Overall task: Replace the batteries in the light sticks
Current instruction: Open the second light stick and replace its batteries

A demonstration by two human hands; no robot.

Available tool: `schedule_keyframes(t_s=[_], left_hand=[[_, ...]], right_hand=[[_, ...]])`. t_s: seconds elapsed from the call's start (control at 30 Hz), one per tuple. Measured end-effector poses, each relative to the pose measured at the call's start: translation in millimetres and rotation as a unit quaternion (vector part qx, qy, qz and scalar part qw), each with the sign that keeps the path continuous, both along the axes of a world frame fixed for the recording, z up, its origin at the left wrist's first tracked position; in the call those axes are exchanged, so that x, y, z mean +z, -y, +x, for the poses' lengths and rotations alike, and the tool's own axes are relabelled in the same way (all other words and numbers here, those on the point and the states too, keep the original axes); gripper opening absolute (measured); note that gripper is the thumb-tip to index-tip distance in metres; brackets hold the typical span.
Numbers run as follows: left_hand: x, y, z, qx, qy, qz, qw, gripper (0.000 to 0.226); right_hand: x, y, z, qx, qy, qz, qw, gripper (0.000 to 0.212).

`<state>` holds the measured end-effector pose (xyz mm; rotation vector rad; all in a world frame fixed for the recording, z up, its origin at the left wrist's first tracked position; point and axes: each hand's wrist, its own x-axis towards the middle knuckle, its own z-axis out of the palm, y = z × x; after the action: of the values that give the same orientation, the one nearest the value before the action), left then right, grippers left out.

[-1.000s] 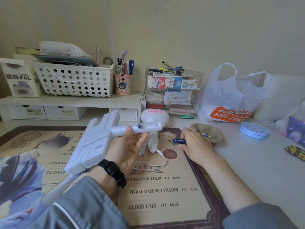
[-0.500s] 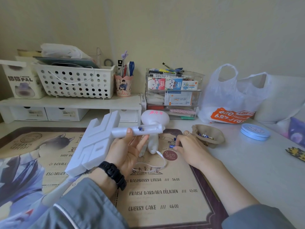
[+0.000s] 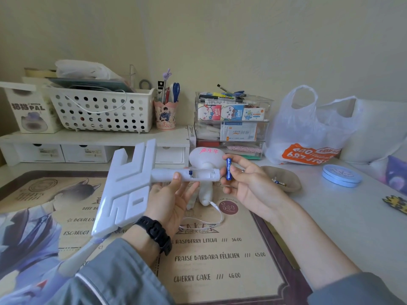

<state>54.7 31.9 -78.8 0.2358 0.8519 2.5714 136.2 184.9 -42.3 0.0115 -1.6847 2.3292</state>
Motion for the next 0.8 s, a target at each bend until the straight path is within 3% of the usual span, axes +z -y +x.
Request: schedule_keyframes(t_s=[0.2,0.57,0.8], left_hand=[[0.1,-0.2,1.7,0.003,0.006,-0.001,1.0,0.034],[-1.5,-0.5,-2.0,0.009,0.028,0.002,1.0,0.038],[-2.6,-0.6,-3.7,-0.002,0.032,-0.003,0.999,0.022]], right_hand=[[4.4,4.6,4.1,0.041,-0.013,-0.066,0.997,0.015],[4.6,4.5,7.3,0.072,-0.019,-0.046,0.996,0.021],[4.9,3.3,7.5,0.09,-0.029,-0.034,0.995,0.02]])
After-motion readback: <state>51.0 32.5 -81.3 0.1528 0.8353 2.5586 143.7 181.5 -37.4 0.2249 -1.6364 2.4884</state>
